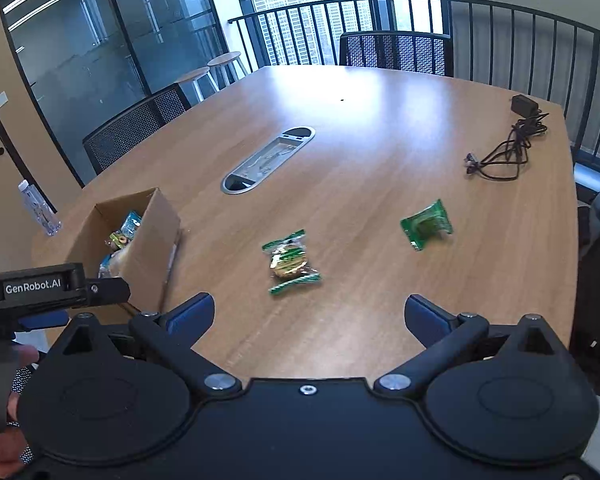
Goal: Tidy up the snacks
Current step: 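Move both tools back toward the green-wrapped cake and green candy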
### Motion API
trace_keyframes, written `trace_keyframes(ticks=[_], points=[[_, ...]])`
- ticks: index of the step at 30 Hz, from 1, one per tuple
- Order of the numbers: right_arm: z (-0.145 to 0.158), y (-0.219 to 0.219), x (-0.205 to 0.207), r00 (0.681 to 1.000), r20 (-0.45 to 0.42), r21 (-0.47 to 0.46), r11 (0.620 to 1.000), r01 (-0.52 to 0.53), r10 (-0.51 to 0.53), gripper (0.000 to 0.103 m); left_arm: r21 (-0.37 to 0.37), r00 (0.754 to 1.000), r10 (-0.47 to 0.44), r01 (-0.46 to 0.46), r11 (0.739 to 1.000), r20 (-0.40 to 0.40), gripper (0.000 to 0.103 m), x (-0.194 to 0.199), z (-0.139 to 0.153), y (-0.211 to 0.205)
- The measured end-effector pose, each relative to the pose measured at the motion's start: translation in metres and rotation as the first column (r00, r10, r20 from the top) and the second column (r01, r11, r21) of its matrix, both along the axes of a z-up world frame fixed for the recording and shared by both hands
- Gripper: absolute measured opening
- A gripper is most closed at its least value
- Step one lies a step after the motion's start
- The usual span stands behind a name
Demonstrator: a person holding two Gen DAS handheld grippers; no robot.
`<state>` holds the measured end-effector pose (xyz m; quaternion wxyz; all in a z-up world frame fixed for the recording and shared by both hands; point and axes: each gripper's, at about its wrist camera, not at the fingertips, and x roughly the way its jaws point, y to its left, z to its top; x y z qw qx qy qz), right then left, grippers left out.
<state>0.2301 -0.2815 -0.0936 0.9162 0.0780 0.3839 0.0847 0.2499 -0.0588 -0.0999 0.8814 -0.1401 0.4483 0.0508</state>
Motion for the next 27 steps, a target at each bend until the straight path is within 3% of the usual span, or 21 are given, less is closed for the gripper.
trace_keyframes(ticks=[14, 27], points=[[0.002, -0.044, -0.001, 1.0, 0.01, -0.033, 0.999, 0.0, 0.0, 0.103, 0.024, 1.0, 0.008, -0.008, 1.0, -0.002, 0.103, -0.009, 0.006, -0.039], [-0.016, -0.069, 0.034, 0.998, 0.002, -0.046, 0.997, 0.058, -0.058, 0.099, -0.012, 0.997, -0.068, 0.067, 0.998, -0.022, 0.098, 0.044, -0.017, -0.067]])
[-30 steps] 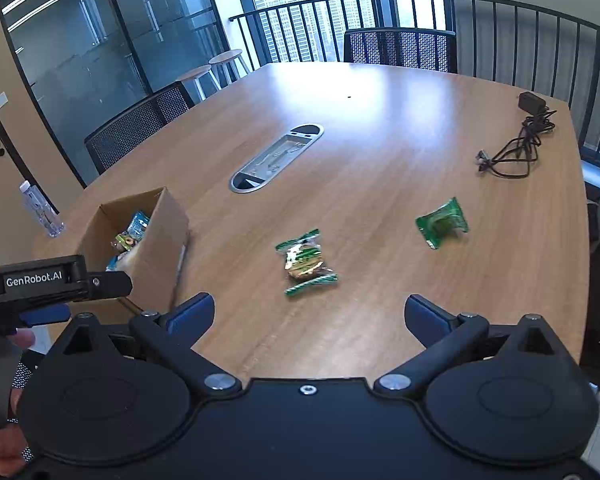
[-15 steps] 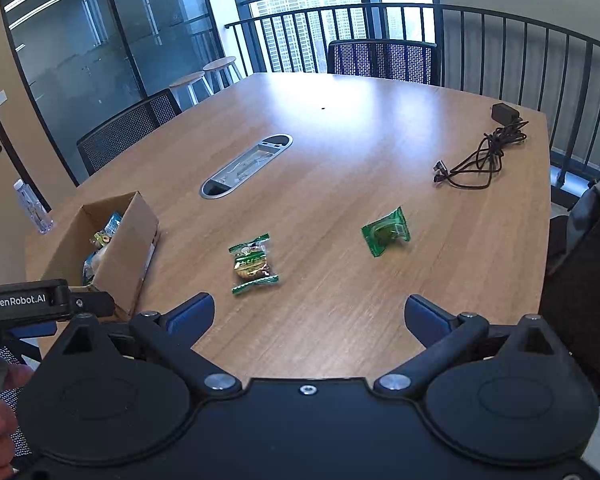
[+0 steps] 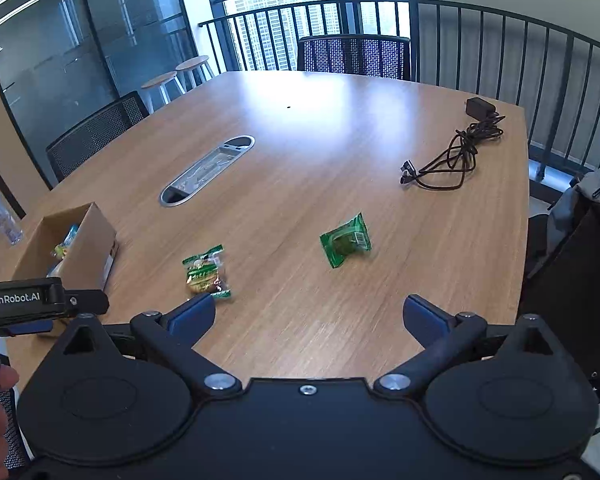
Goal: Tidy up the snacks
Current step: 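Move both tools back toward the green-wrapped cake and green candy, then grasp the green-wrapped cake with the left tool while the right tool grasps the green candy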
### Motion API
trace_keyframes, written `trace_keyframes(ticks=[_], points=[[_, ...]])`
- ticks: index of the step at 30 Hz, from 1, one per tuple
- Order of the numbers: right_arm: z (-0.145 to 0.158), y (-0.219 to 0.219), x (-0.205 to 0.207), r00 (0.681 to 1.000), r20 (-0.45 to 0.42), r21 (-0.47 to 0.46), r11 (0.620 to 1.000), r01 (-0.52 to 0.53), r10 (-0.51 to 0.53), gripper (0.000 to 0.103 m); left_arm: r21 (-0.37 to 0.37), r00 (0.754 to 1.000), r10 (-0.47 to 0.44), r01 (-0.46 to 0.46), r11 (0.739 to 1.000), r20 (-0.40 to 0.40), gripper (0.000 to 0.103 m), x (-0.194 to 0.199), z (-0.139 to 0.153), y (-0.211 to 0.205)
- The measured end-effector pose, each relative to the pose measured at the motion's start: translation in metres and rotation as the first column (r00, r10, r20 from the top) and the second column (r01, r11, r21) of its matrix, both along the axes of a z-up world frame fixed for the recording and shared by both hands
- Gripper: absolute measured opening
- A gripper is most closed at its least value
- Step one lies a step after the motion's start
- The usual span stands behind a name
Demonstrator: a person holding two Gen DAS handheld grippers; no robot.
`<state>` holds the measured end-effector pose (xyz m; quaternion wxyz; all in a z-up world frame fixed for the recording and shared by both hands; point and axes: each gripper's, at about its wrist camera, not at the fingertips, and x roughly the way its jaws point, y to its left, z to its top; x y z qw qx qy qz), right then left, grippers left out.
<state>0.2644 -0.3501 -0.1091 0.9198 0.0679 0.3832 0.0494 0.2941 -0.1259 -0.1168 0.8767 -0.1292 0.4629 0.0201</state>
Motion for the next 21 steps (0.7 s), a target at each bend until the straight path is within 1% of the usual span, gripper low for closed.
trace_keyframes(ticks=[5, 7, 9, 16, 21], points=[[-0.012, -0.003, 0.023, 1.0, -0.02, 0.004, 1.0, 0.01, -0.01, 0.093, -0.01, 0.999, -0.012, 0.012, 1.0, -0.03, 0.091, 0.028, -0.017, -0.006], [-0.017, -0.004, 0.032, 1.0, -0.027, 0.002, 1.0, 0.011, -0.011, 0.089, -0.009, 0.999, -0.018, 0.018, 1.0, -0.041, 0.088, 0.04, -0.024, -0.008], [-0.024, -0.005, 0.041, 0.999, -0.042, -0.004, 1.0, 0.015, -0.015, 0.086, -0.006, 0.998, -0.019, 0.019, 1.0, -0.055, 0.085, 0.052, -0.032, -0.011], [-0.042, -0.008, 0.075, 0.997, -0.073, -0.006, 1.0, 0.012, -0.012, 0.083, -0.007, 0.996, -0.021, 0.02, 1.0, -0.092, 0.082, 0.088, -0.057, -0.017], [-0.058, -0.011, 0.102, 0.995, -0.098, -0.008, 1.0, 0.016, -0.017, 0.081, -0.009, 0.992, -0.021, 0.02, 1.0, -0.124, 0.075, 0.113, -0.078, -0.022]])
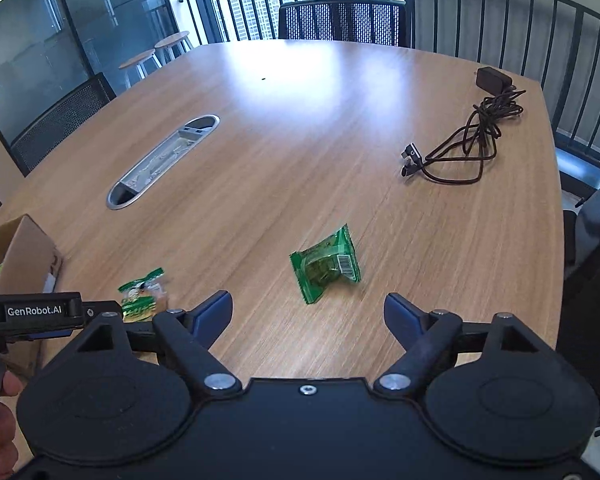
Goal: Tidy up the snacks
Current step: 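Grasp the green-wrapped cake with the left tool while the right tool grasps the green candy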
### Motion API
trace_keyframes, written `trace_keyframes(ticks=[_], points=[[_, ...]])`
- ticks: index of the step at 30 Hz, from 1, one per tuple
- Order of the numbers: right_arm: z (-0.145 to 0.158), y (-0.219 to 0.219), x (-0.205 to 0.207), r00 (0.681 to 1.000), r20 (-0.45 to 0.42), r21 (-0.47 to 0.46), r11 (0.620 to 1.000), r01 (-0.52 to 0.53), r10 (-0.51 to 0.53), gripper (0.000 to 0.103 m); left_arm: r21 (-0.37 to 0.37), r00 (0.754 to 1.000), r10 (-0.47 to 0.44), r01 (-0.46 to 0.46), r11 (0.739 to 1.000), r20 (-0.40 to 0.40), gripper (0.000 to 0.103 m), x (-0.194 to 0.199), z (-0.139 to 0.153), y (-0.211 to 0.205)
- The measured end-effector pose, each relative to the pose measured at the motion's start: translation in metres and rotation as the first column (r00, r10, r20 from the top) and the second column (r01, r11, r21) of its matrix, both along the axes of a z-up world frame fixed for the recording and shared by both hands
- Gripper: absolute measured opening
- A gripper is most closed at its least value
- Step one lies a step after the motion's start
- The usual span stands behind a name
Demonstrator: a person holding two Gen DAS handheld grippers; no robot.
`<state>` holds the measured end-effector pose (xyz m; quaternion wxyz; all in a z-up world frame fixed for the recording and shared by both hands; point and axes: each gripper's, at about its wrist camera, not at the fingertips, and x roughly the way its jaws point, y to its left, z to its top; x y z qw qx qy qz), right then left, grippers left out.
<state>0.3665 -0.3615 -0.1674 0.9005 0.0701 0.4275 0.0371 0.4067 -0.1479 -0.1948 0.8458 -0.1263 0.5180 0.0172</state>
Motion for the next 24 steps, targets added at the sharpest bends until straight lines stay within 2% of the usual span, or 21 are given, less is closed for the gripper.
trace_keyframes(ticks=[3, 7, 14, 18, 23, 24], points=[[-0.011, -0.002, 0.016, 1.0, -0.016, -0.001, 1.0, 0.002, -0.002, 0.08, 0.01, 1.0, -0.007, 0.007, 1.0, -0.015, 0.072, 0.011, -0.011, -0.004], [-0.025, -0.005, 0.037, 0.999, -0.038, 0.003, 1.0, 0.002, -0.002, 0.073, 0.013, 0.999, -0.018, 0.018, 1.0, -0.037, 0.067, 0.023, -0.025, -0.009], [-0.043, -0.008, 0.059, 0.998, -0.063, 0.002, 1.0, 0.002, -0.001, 0.072, 0.036, 0.999, -0.027, 0.028, 0.999, -0.042, 0.063, 0.03, -0.037, -0.015], [-0.05, -0.007, 0.069, 0.997, -0.072, 0.007, 1.0, -0.003, 0.004, 0.071, 0.049, 0.999, -0.018, 0.02, 0.999, -0.041, 0.057, 0.031, -0.042, -0.015], [-0.06, -0.004, 0.081, 0.996, -0.092, 0.003, 1.0, -0.011, 0.011, 0.064, 0.068, 0.999, -0.021, 0.023, 0.997, -0.036, 0.048, 0.036, -0.042, -0.017], [-0.062, -0.004, 0.083, 0.995, -0.099, 0.003, 1.0, -0.012, 0.013, 0.06, 0.066, 0.999, -0.021, 0.023, 0.998, -0.037, 0.048, 0.036, -0.042, -0.017]])
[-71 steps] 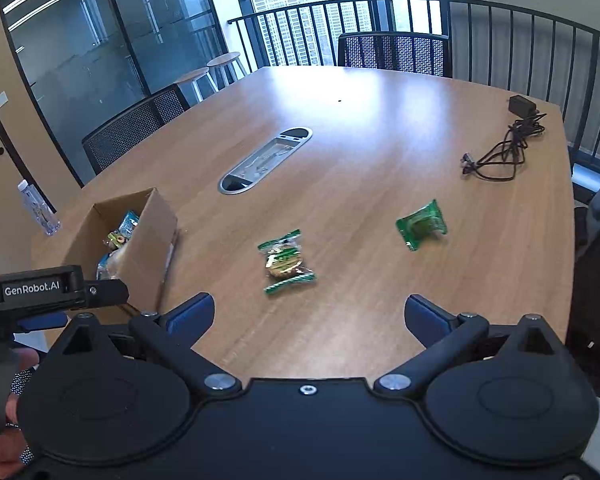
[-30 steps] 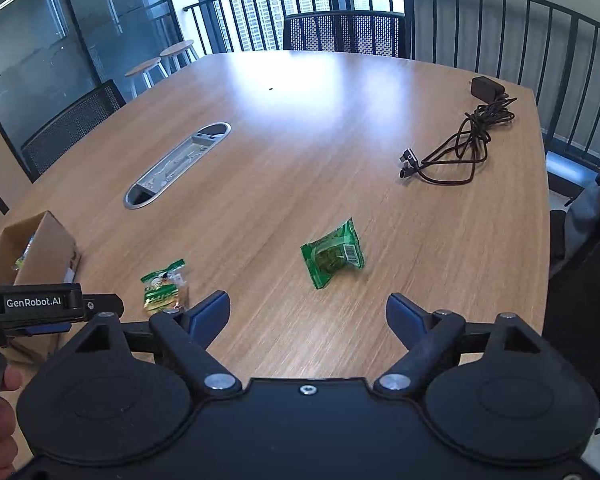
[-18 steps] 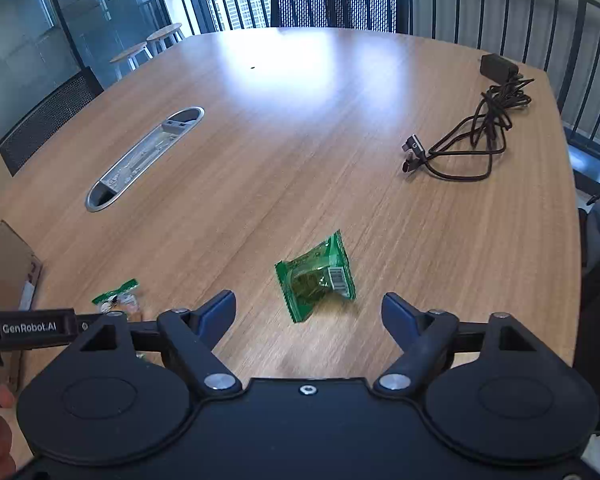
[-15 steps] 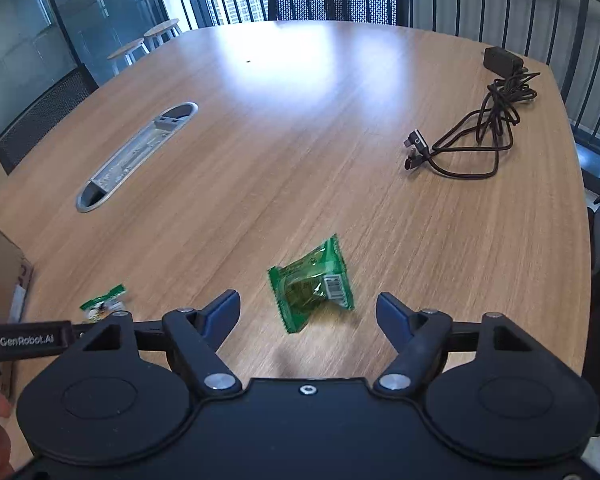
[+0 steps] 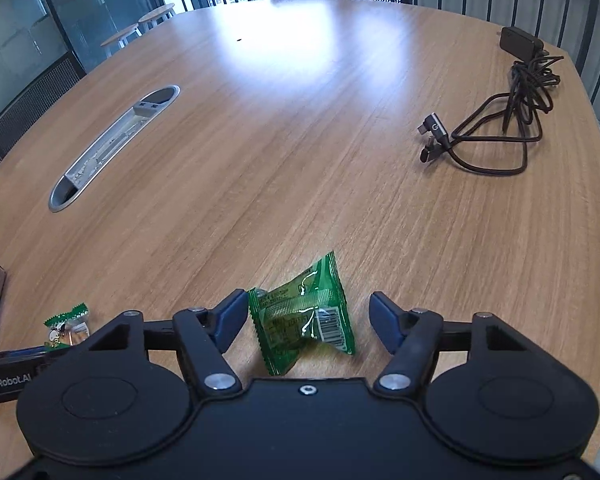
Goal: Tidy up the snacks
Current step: 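Grasp the green-wrapped cake with the left tool while the right tool grasps the green candy, then carry the green-wrapped cake and green candy over the box with both tools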
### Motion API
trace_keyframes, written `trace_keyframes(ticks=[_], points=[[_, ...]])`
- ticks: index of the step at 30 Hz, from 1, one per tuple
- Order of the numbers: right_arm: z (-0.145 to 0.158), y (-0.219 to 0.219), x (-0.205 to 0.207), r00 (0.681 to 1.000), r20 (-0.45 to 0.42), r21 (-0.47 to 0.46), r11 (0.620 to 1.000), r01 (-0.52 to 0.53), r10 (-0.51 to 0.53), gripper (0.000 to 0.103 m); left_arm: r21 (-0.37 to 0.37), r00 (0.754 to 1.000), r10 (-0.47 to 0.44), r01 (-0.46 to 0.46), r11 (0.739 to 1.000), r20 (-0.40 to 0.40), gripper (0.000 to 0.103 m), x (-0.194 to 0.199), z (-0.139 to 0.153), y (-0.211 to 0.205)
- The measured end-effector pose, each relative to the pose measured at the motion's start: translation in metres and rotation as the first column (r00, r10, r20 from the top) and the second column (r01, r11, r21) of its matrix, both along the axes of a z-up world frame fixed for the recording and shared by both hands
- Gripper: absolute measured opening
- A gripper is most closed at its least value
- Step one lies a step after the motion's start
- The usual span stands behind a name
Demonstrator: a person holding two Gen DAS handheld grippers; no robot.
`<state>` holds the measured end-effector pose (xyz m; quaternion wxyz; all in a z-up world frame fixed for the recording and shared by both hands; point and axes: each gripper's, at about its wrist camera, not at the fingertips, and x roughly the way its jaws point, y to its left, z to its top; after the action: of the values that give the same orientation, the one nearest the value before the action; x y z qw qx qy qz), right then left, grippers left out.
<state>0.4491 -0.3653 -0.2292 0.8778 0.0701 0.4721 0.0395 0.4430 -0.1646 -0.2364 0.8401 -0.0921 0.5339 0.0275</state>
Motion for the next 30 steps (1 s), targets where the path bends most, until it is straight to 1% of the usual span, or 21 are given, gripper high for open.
trace_keyframes(ticks=[2, 3, 4, 6, 11, 16, 24, 30], points=[[0.0, 0.002, 0.002, 1.0, 0.008, -0.01, 1.0, -0.011, 0.011, 0.052, 0.002, 1.0, -0.006, 0.006, 1.0, -0.003, 0.047, 0.001, 0.0, 0.0], [0.001, 0.002, 0.003, 1.0, 0.004, -0.008, 1.0, -0.014, 0.015, 0.041, 0.002, 1.0, -0.005, 0.005, 1.0, -0.006, 0.047, 0.0, 0.0, 0.001], [0.002, 0.002, 0.004, 1.0, -0.007, 0.003, 1.0, -0.012, 0.012, 0.04, 0.002, 1.0, 0.002, -0.002, 1.0, -0.009, 0.047, 0.0, 0.001, 0.003], [0.006, 0.001, 0.001, 1.0, -0.011, 0.03, 0.999, -0.009, 0.01, 0.038, -0.006, 1.0, 0.013, -0.013, 1.0, -0.009, 0.047, -0.001, 0.004, 0.006], [0.023, 0.003, -0.014, 1.0, 0.01, 0.052, 0.999, -0.01, 0.009, 0.038, -0.007, 1.0, 0.014, -0.014, 1.0, 0.014, 0.047, -0.007, 0.016, 0.009], [0.039, 0.007, -0.033, 1.0, 0.03, 0.069, 0.998, 0.0, -0.002, 0.037, -0.012, 0.999, 0.005, -0.004, 1.0, 0.051, 0.047, -0.018, 0.036, 0.01], [0.07, 0.014, -0.07, 0.997, 0.074, 0.087, 0.996, 0.008, -0.014, 0.033, -0.017, 0.994, -0.007, 0.009, 1.0, 0.109, 0.047, -0.048, 0.07, 0.013], [0.091, 0.018, -0.101, 0.995, 0.102, 0.097, 0.995, 0.008, -0.018, 0.031, -0.021, 0.99, -0.012, 0.016, 1.0, 0.144, 0.047, -0.079, 0.093, 0.014]])
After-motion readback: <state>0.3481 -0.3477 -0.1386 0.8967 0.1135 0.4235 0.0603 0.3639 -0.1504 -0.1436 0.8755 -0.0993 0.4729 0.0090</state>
